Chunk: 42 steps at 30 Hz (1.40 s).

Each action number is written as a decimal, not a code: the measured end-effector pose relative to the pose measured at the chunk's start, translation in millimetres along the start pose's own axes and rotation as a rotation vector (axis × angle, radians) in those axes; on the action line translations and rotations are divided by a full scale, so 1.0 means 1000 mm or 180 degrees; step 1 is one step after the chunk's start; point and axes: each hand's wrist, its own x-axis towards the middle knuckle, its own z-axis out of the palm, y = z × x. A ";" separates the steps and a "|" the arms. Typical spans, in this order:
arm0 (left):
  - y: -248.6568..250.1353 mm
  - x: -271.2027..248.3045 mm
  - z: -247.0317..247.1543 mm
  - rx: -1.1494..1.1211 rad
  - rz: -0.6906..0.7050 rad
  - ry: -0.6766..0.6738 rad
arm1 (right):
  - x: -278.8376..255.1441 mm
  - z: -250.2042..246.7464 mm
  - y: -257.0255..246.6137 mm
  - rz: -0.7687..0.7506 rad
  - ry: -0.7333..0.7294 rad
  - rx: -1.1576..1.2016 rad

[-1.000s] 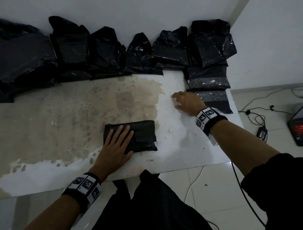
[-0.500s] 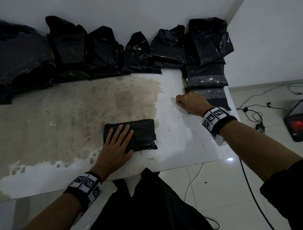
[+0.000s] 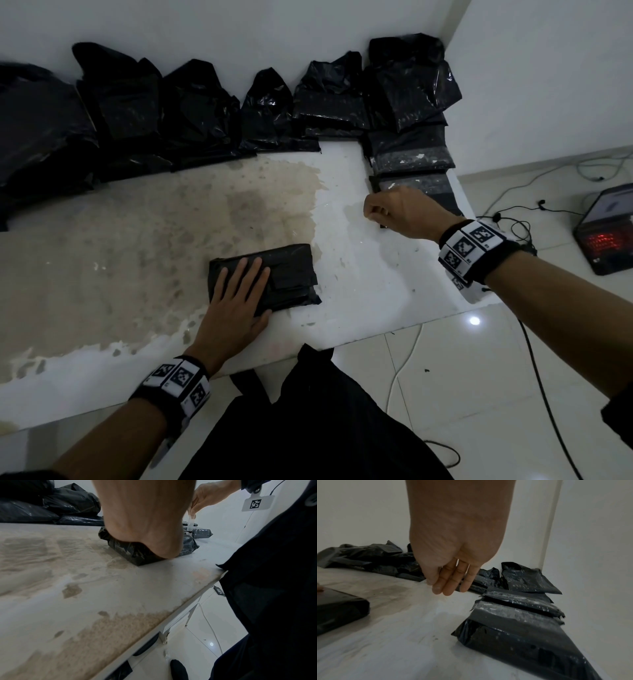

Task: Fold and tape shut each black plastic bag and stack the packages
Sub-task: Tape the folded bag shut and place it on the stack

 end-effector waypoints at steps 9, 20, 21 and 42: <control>-0.002 0.000 -0.003 -0.0008 0.0032 -0.0099 | -0.029 -0.030 -0.015 -0.0135 0.0086 0.0107; -0.003 0.001 -0.005 0.0024 0.0073 -0.0149 | -0.094 -0.067 -0.039 0.0418 0.0856 0.0945; -0.003 0.001 -0.005 0.0033 0.0086 -0.0133 | -0.099 -0.076 -0.038 0.0480 0.0985 0.0989; -0.010 0.048 -0.085 -0.2391 -0.0597 0.0221 | -0.023 -0.128 -0.144 0.0083 0.1340 0.3041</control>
